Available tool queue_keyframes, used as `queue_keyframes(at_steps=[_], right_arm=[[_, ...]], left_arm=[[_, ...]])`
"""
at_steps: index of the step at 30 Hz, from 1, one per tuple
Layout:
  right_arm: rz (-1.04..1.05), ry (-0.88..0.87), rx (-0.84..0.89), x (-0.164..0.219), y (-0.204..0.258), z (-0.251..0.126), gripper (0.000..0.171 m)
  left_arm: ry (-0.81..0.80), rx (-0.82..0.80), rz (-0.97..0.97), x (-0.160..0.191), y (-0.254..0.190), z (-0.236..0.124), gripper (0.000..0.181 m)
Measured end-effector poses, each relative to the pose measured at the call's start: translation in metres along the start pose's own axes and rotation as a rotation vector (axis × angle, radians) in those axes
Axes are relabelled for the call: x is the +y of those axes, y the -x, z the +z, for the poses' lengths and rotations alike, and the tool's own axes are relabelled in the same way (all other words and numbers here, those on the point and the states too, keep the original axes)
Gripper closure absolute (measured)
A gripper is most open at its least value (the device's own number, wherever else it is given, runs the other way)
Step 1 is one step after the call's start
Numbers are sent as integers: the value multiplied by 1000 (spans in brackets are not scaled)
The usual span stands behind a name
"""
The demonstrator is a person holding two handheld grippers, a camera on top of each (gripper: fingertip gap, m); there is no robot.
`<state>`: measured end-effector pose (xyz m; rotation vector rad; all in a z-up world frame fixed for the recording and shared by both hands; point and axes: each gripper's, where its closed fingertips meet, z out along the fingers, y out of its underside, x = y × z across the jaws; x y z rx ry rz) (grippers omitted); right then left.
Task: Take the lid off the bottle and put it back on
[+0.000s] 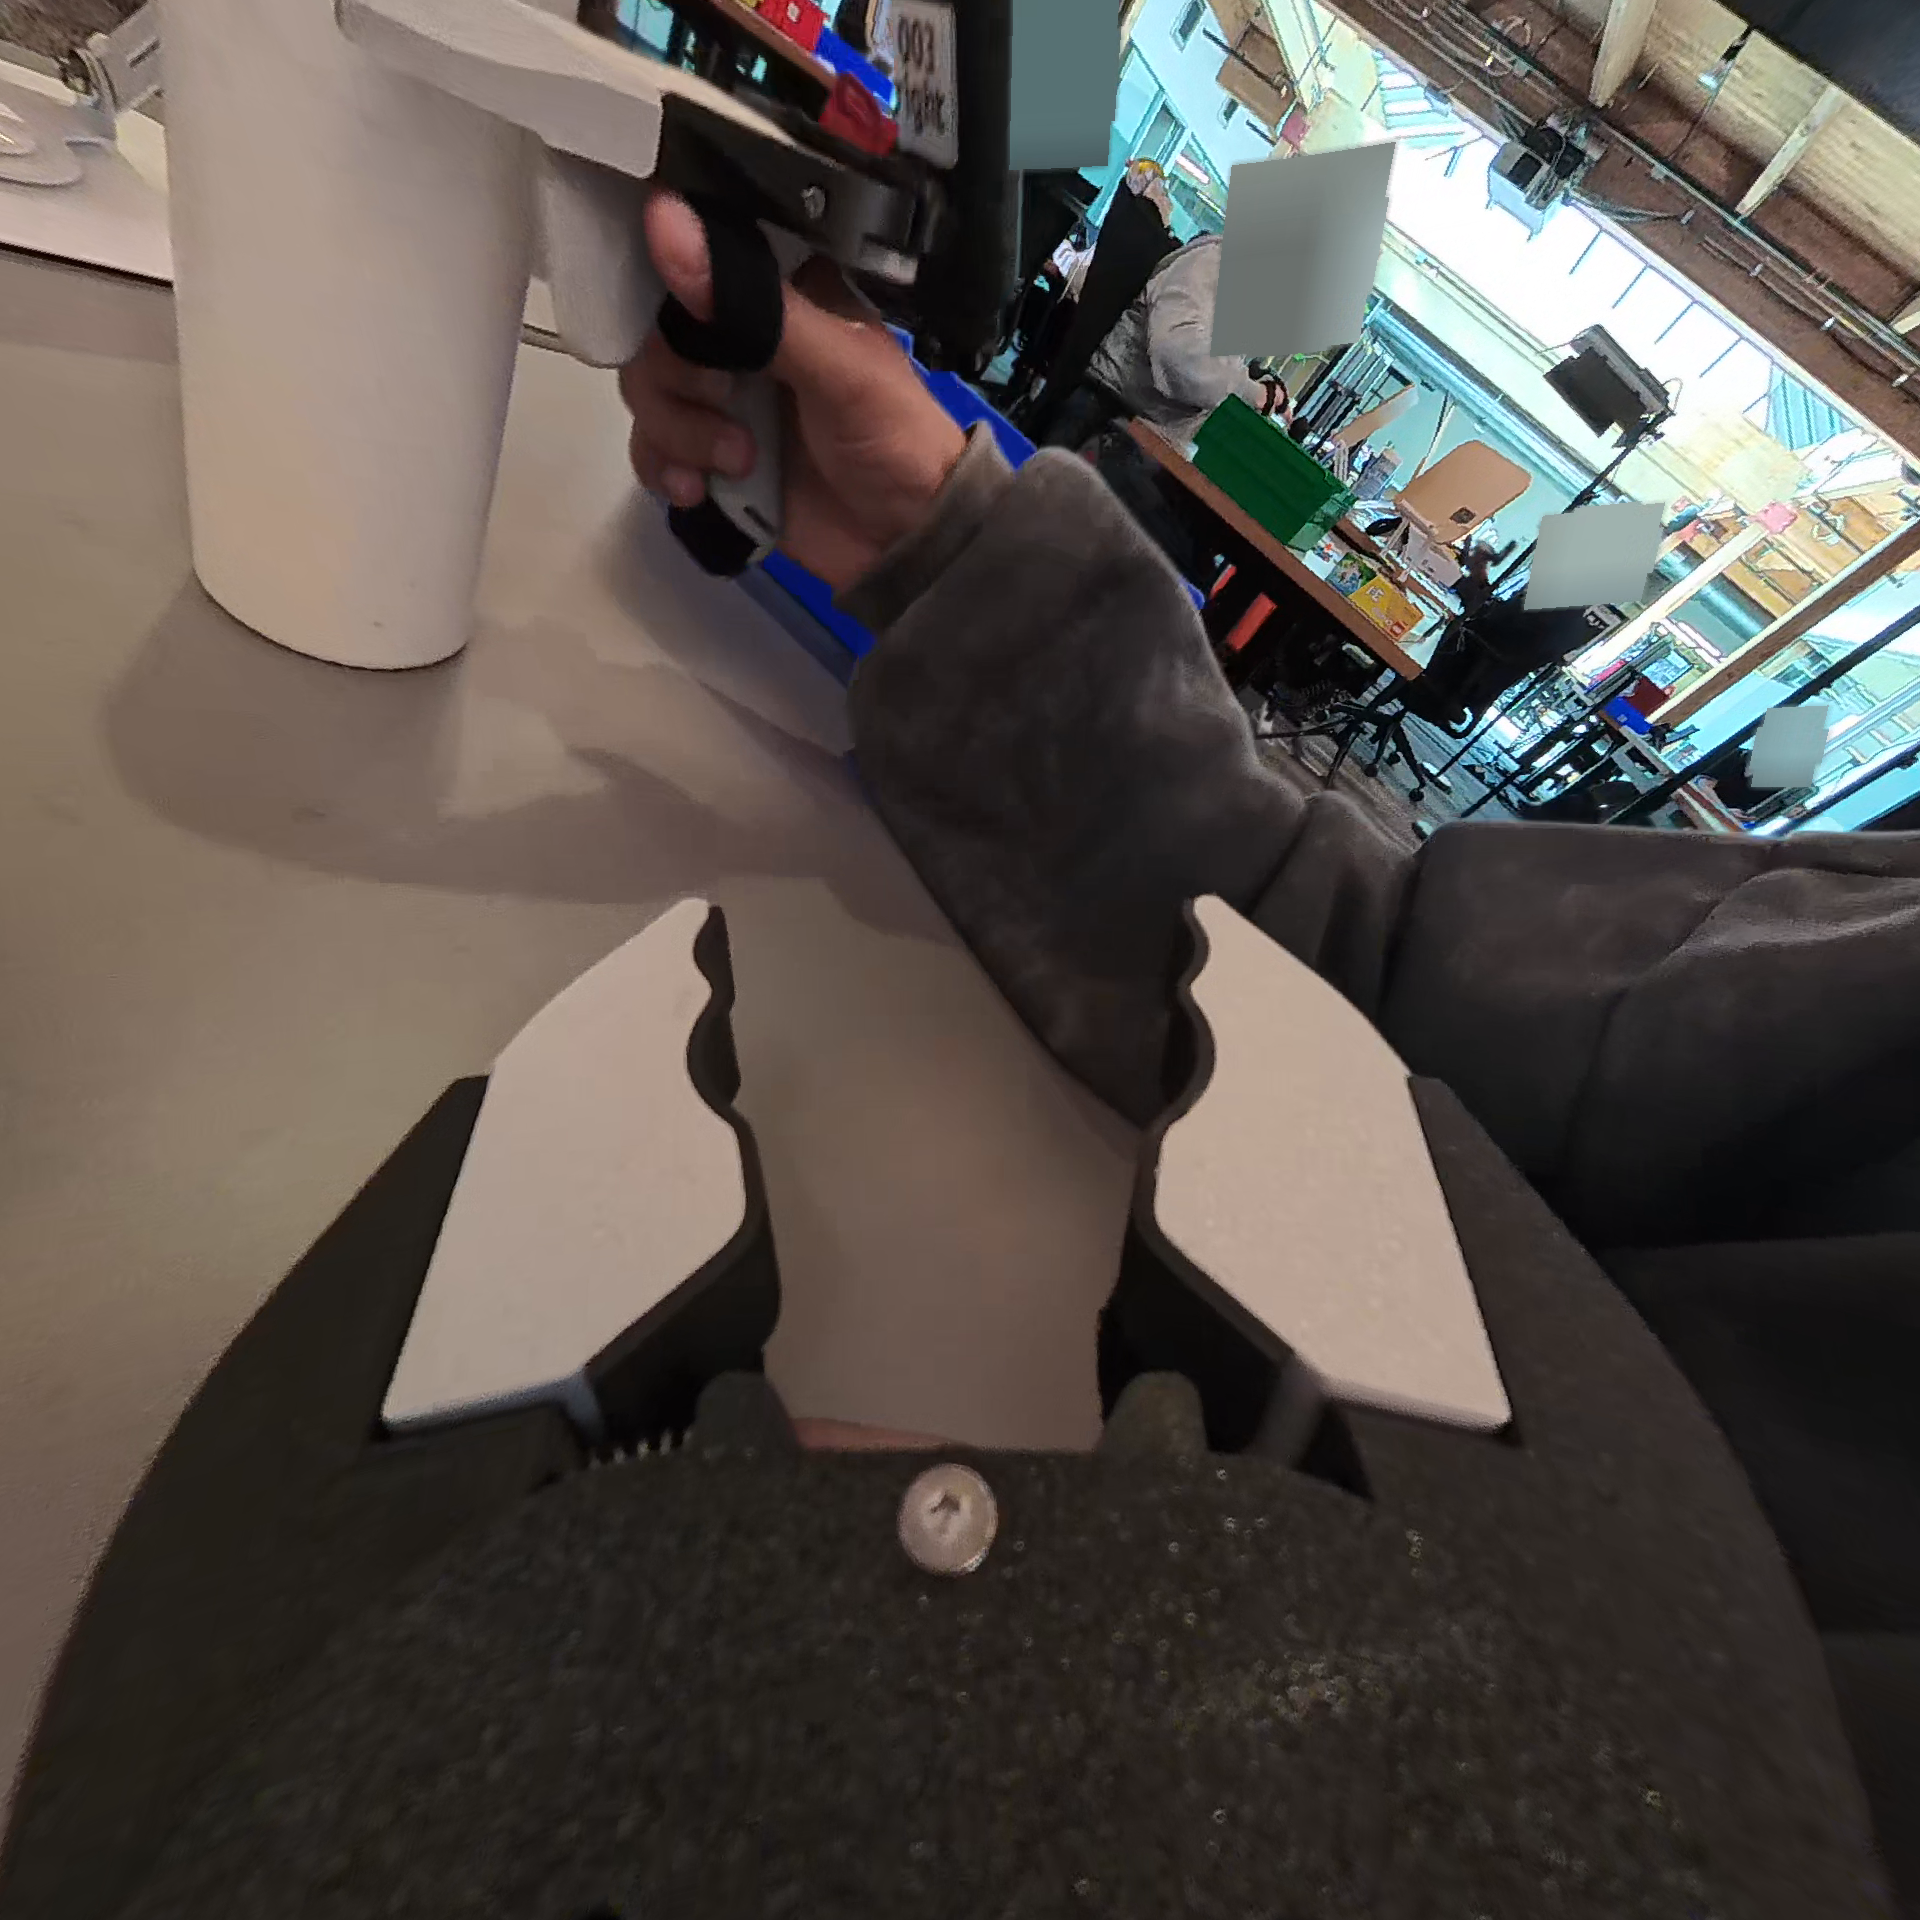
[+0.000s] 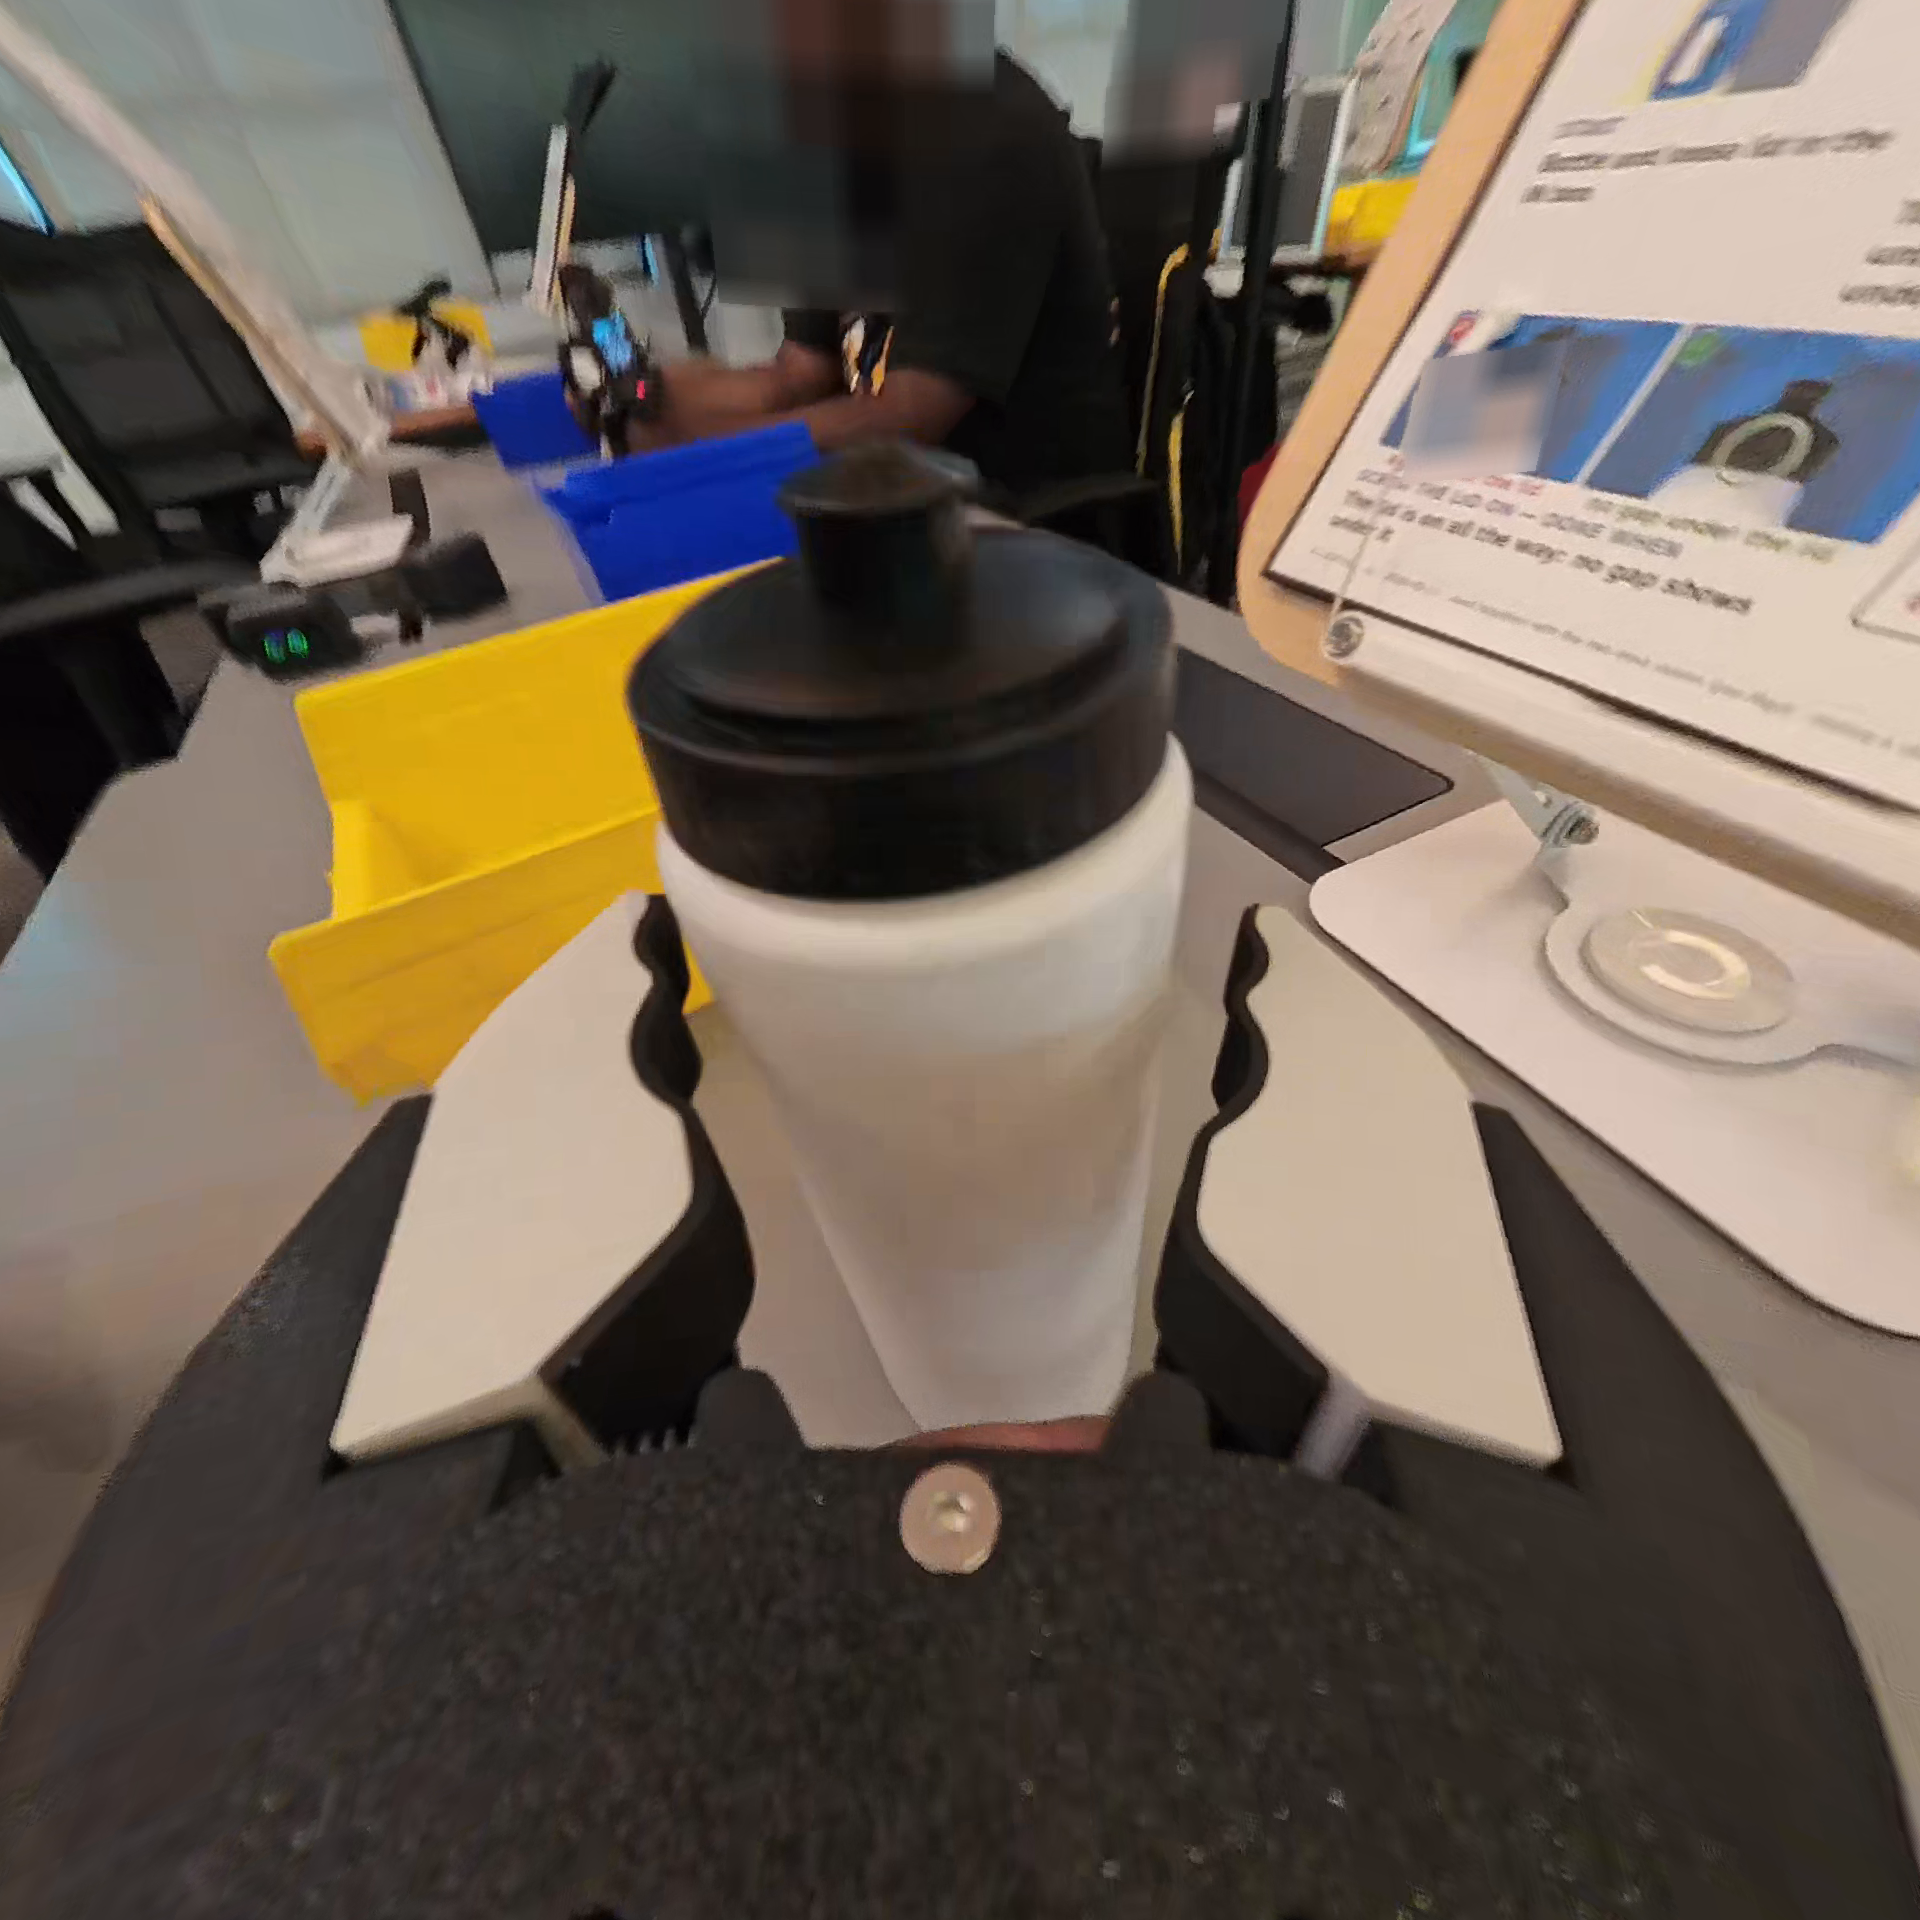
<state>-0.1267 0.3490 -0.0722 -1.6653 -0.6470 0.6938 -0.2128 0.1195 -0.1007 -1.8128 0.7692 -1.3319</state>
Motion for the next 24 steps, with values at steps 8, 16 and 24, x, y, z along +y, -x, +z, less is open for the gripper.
queue_keyframes(at_steps=[8, 16, 24], right_arm=[[20, -161, -177, -5, 6, 2, 85], [-13, -39, -288, 4, 19, -18, 85], [-19, -37, -298, 6, 27, -24, 85]], left_arm=[[22, 16, 5, 5, -3, 3, 102], [24, 30, -9, 5, -2, 3, 102], [15, 32, 49, 3, -7, 3, 101]])
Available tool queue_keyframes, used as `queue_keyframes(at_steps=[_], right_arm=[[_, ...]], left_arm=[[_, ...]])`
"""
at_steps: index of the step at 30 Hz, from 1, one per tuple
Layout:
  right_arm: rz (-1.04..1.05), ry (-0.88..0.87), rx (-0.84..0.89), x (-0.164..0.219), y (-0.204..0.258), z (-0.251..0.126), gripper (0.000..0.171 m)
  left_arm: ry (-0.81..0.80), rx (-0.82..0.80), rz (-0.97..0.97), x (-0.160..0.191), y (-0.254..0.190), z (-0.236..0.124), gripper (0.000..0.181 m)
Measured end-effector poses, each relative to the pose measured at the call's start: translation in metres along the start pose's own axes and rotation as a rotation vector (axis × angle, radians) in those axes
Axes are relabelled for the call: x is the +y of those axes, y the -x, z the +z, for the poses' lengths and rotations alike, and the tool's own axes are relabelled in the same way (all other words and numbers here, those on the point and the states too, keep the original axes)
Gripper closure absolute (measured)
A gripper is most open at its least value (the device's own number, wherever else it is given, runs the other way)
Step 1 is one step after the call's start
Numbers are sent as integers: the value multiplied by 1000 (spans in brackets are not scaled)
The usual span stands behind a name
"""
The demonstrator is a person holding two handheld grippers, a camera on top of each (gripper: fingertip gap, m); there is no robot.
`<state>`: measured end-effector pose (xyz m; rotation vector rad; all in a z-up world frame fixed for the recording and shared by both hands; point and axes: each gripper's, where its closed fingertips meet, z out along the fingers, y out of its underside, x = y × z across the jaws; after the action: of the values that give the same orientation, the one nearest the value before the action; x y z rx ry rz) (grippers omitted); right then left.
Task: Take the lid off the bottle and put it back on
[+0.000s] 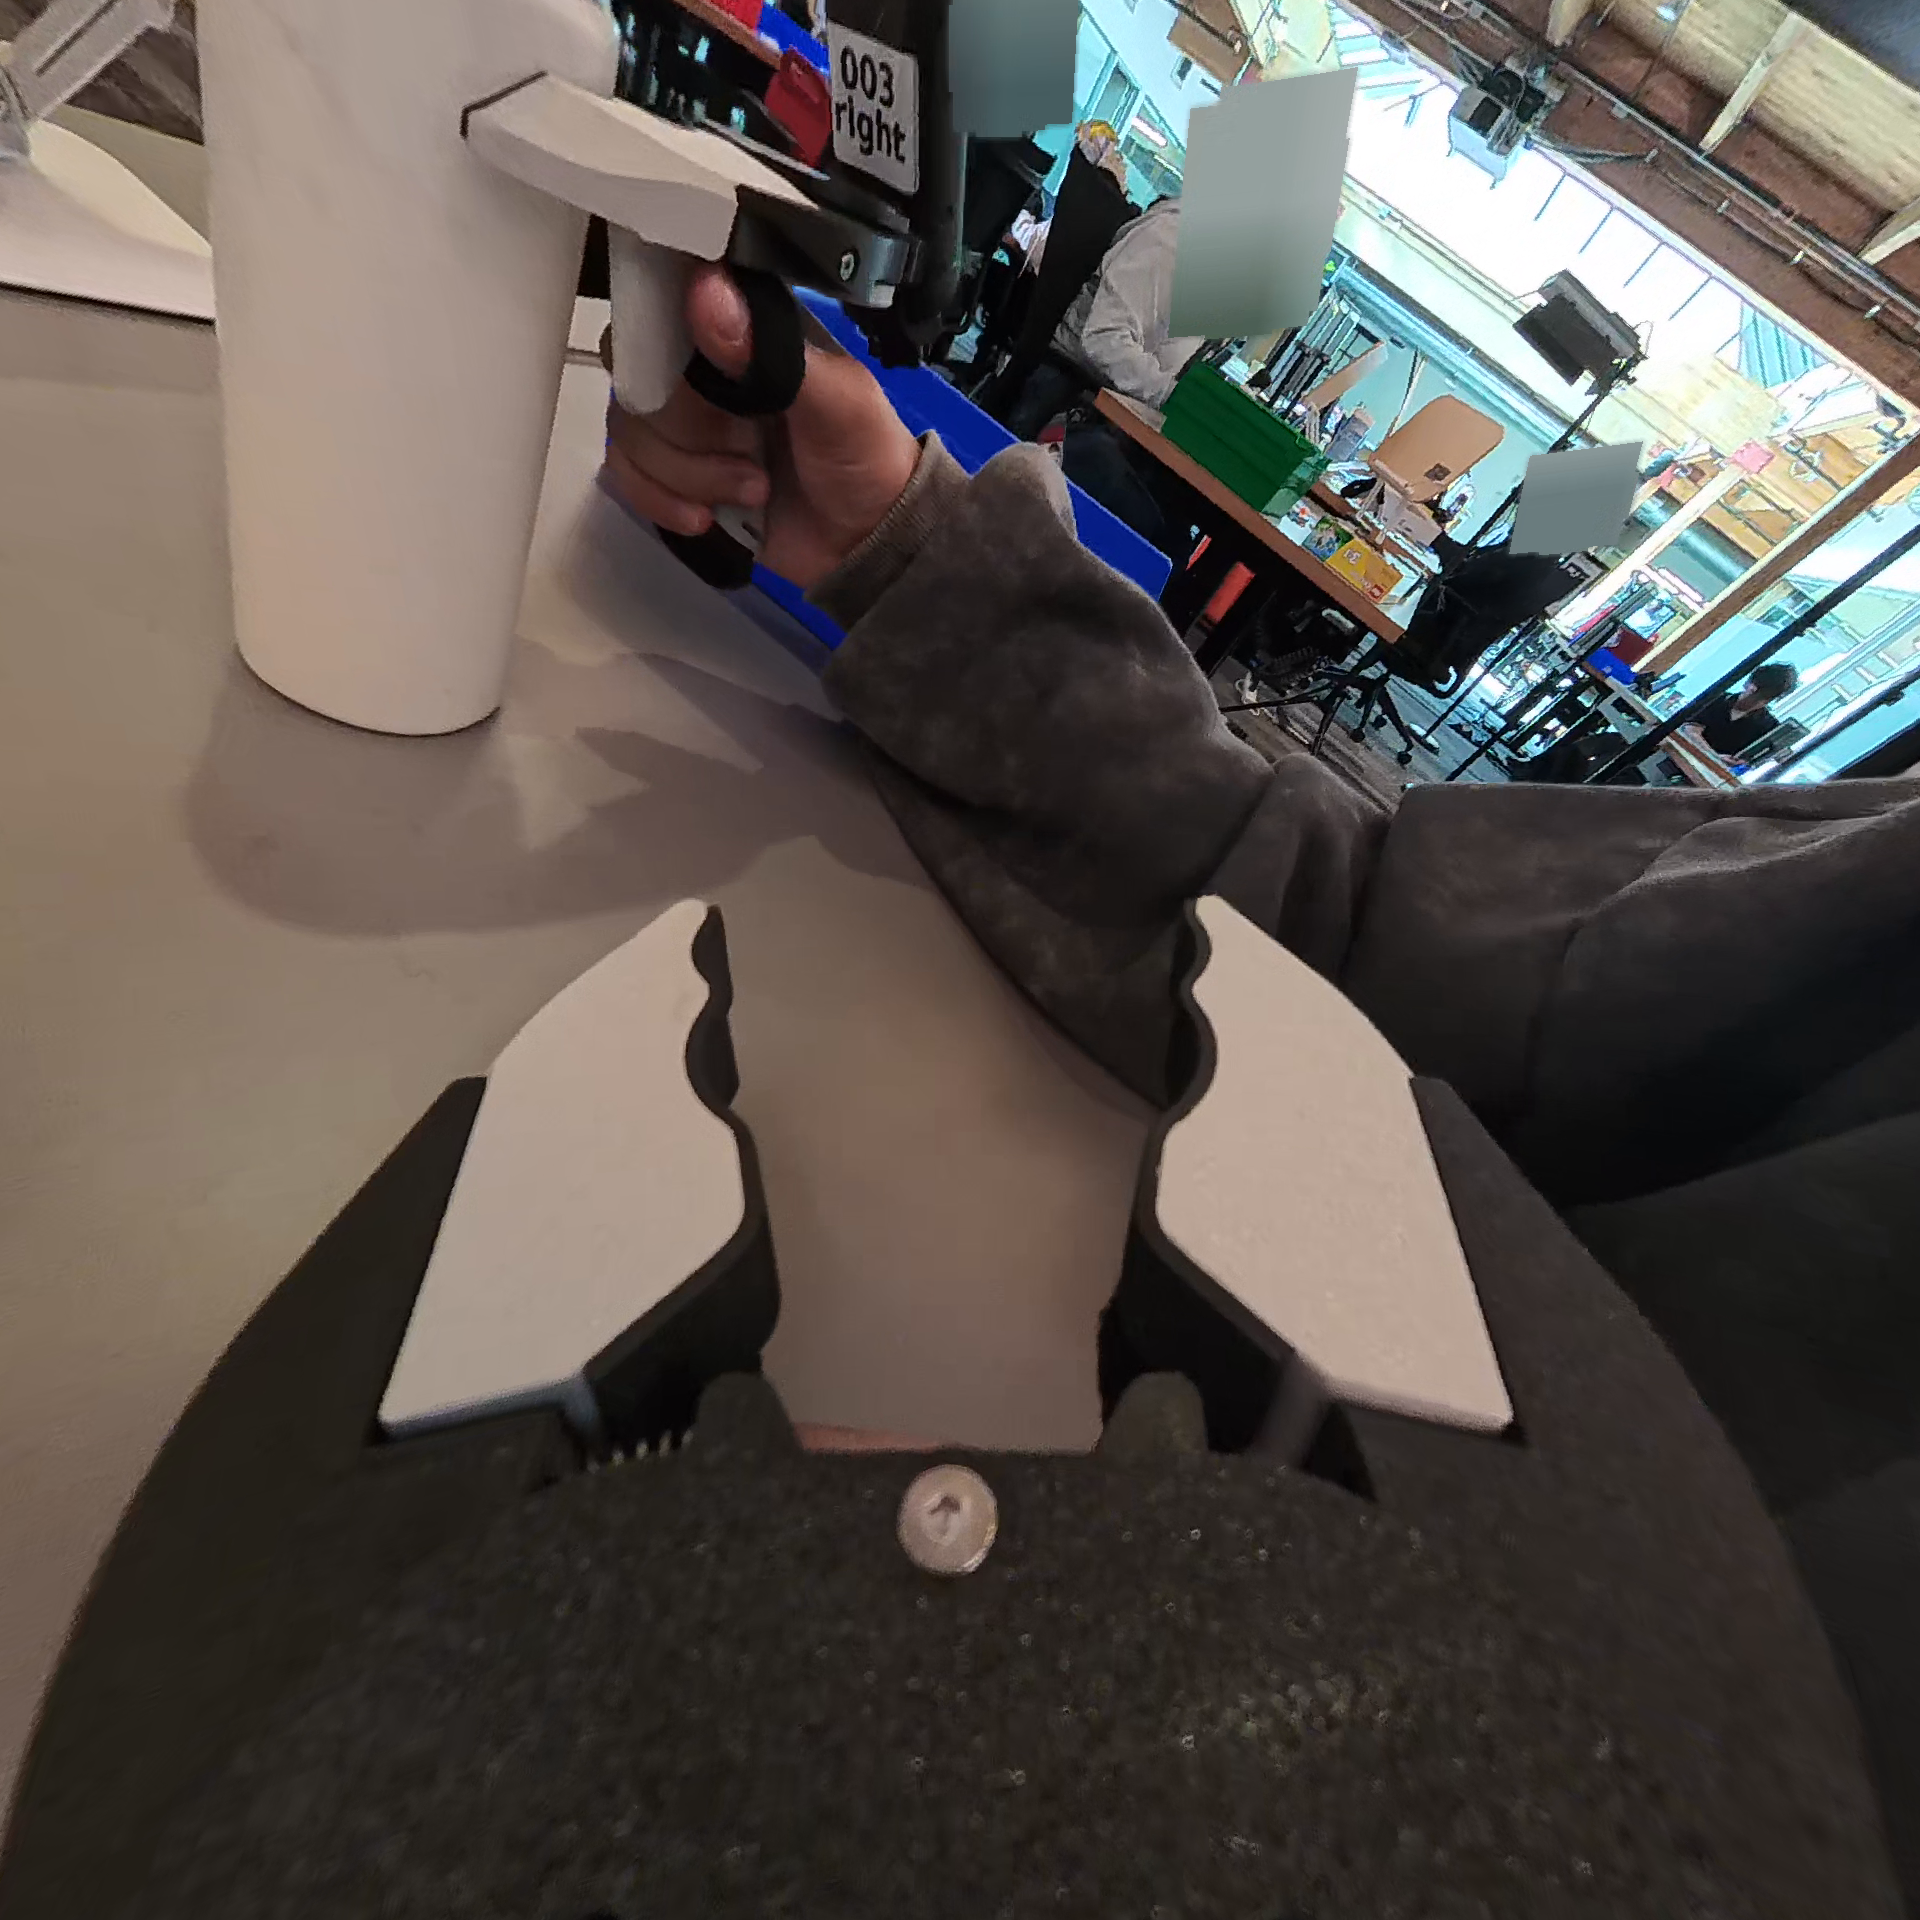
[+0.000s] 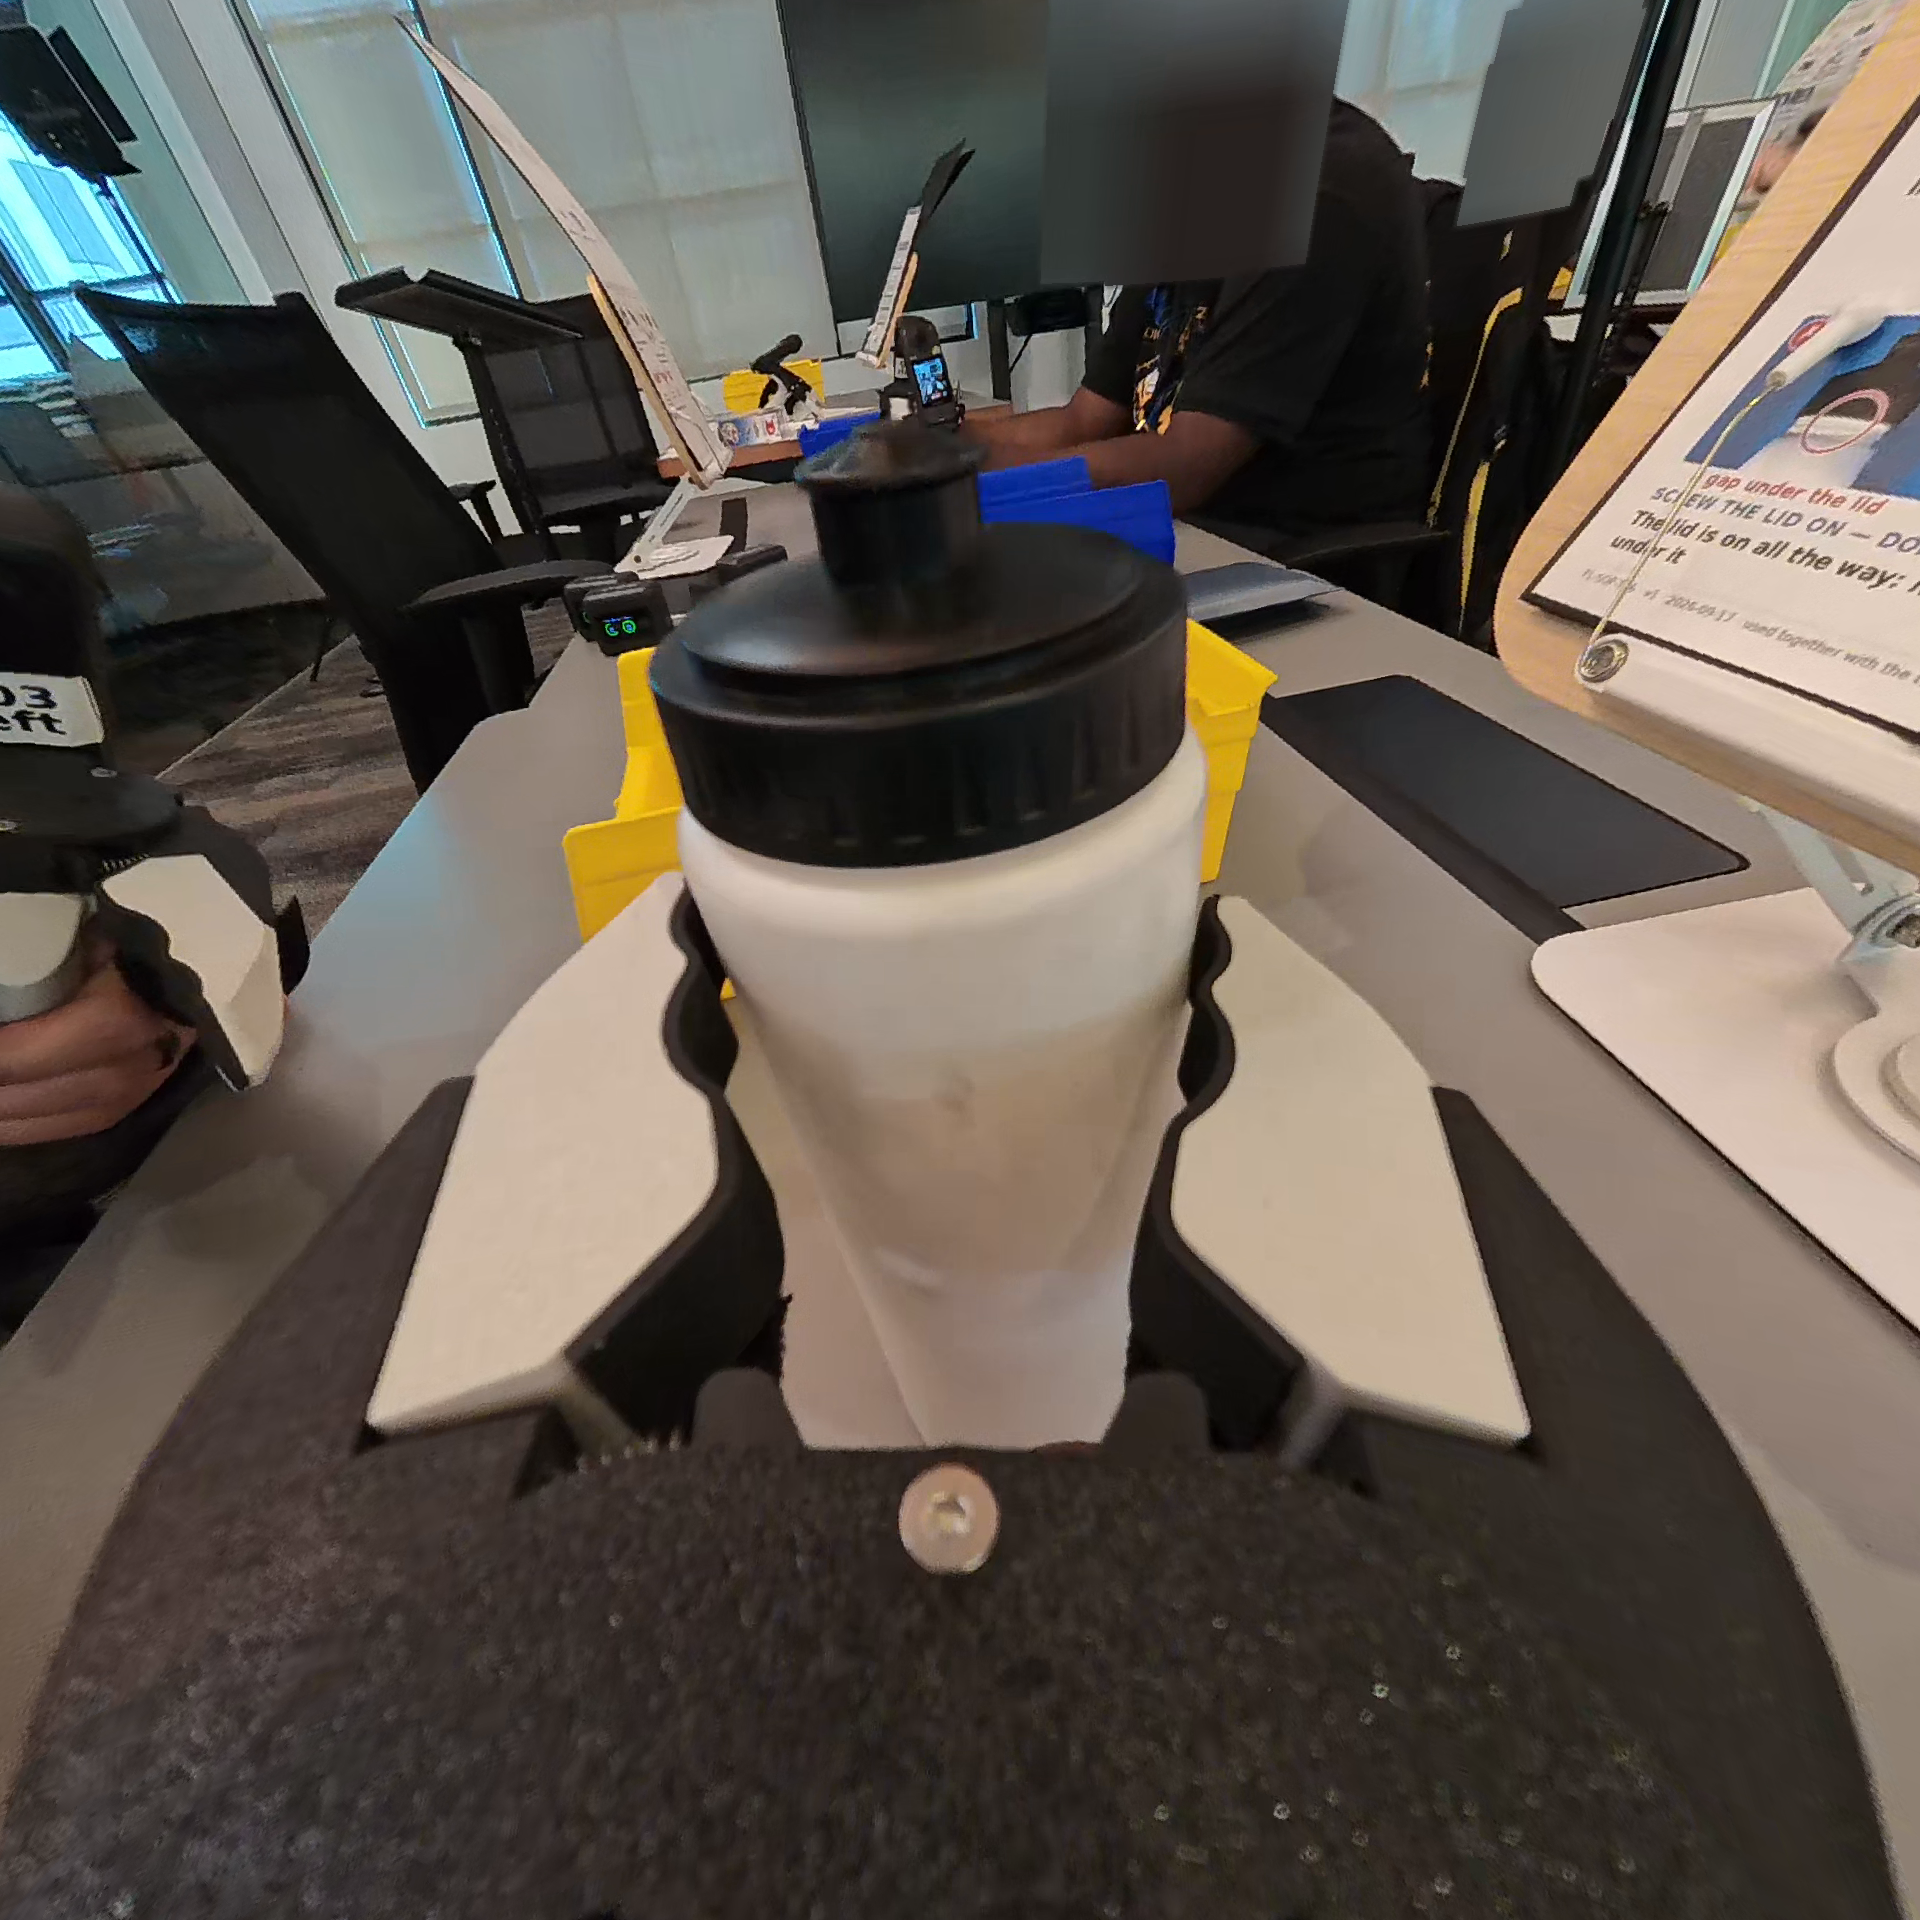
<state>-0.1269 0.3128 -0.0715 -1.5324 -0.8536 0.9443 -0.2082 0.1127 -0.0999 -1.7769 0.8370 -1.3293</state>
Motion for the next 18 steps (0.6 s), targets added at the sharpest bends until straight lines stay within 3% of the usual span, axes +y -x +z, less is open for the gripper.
queue_keyframes(at_steps=[4, 8, 11, 14, 18], right_arm=[[-2, -25, 6, -1, 0, 1, 85], [4, -47, 10, -1, 0, 0, 85], [0, -56, 15, -1, -1, 0, 85], [-4, -60, 13, -1, -1, 1, 85], [-6, -71, 11, -2, -1, 3, 85]], left_arm=[[8, 33, 132, -7, -7, 1, 99], [-6, 191, 364, -36, -29, 3, 98], [-2, 139, 515, -84, -15, 8, 99], [-8, 171, 542, -145, -2, 13, 99], [201, 156, 588, -181, 54, 42, 85]])
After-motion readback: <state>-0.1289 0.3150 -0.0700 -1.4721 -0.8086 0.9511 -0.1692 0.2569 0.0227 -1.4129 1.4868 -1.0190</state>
